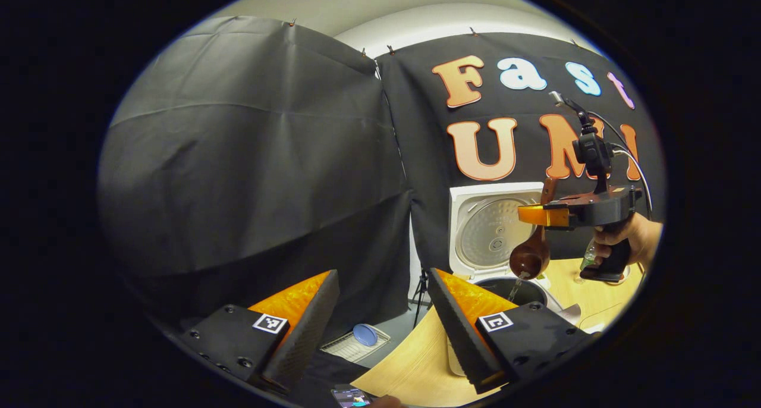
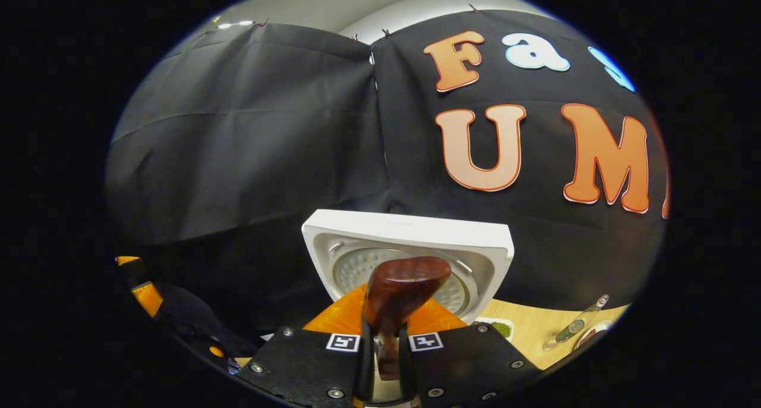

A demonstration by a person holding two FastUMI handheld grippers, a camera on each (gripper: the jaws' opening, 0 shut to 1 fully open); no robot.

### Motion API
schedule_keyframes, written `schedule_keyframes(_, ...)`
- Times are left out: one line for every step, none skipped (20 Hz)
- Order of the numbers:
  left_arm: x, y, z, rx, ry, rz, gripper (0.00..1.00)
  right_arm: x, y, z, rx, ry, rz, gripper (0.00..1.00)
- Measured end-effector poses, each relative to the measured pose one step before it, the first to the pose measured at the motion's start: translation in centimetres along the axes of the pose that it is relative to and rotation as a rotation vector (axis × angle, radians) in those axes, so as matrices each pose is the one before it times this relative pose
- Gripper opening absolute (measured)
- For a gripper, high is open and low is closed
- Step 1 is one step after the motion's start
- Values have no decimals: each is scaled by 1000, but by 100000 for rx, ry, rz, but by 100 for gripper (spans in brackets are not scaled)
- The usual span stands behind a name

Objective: Close the left gripper, press the button to open the rice cooker; take a wooden spoon from the chopstick holder with the right hand, scoop a spoonful of rice and pour it into the rice cooker, then put the wooden spoon back into the chopstick holder.

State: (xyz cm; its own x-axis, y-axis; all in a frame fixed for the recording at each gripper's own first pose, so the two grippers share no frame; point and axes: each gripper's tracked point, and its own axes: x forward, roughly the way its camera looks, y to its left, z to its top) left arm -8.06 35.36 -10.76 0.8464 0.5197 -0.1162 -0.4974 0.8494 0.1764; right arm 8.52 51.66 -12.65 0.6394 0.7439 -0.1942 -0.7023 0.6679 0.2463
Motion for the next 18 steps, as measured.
schedule_keyframes(20,32,54,38,-150,-210,99,-133,160,355,-2016,-1295,739,16)
schedule_keyframes(-26,-64,-32,71,-40,-358,99,-246,90,312,-2120,-1224,340,16)
schedule_keyframes(5,17,-54,96,-26,-73,100,-170,257,275,-2162,-1438,681,16)
schedule_keyframes(-1,-72,7,16,-57,-347,100,-183,108,270,-1839,-1303,181,16)
schedule_keyframes(-17,50,17,95,-33,82,100,-249,251,453,-2106,-1585,689,16)
schedule_keyframes(-21,-103,-25,-116,-33,-387,100,-226,100,233,-2070,-1218,47,16)
schedule_keyframes(25,-56,7,-29,56,-147,100,-244,160,238,-2544,-1184,-74,11)
schedule_keyframes(15,42,-104,-277,120,-311,100,-164,22,51,-2201,-431,-705,11)
schedule_keyframes(-68,-16,-62,-180,199,-263,100,-136,328,159,-1807,-460,-62,11)
schedule_keyframes(-4,-36,50,-219,-89,-239,99,-145,87,54,-707,-113,53,16)
schedule_keyframes(56,-121,15,-164,-59,-408,100,33,-39,-197,465,571,-57,16)
schedule_keyframes(-73,79,-67,-87,-6,-285,100,-79,-189,-273,1962,722,-269,16)
schedule_keyframes(2,-115,50,-102,-97,-518,100,-54,-337,-396,3173,765,-305,16)
schedule_keyframes(-50,-34,40,-56,-52,-333,100,-243,-571,-341,3956,1259,-861,16)
schedule_keyframes(71,-190,51,-284,-62,-719,100,-318,-659,-286,4342,668,-966,16)
schedule_keyframes(151,-185,-79,-108,100,-767,99,-413,-726,113,4662,-112,-985,16)
schedule_keyframes(74,-378,0,3,86,-365,100,-266,-699,160,5330,167,-926,16)
schedule_keyframes(171,-927,81,-150,-48,-625,99,-458,-814,32,5607,851,-461,16)
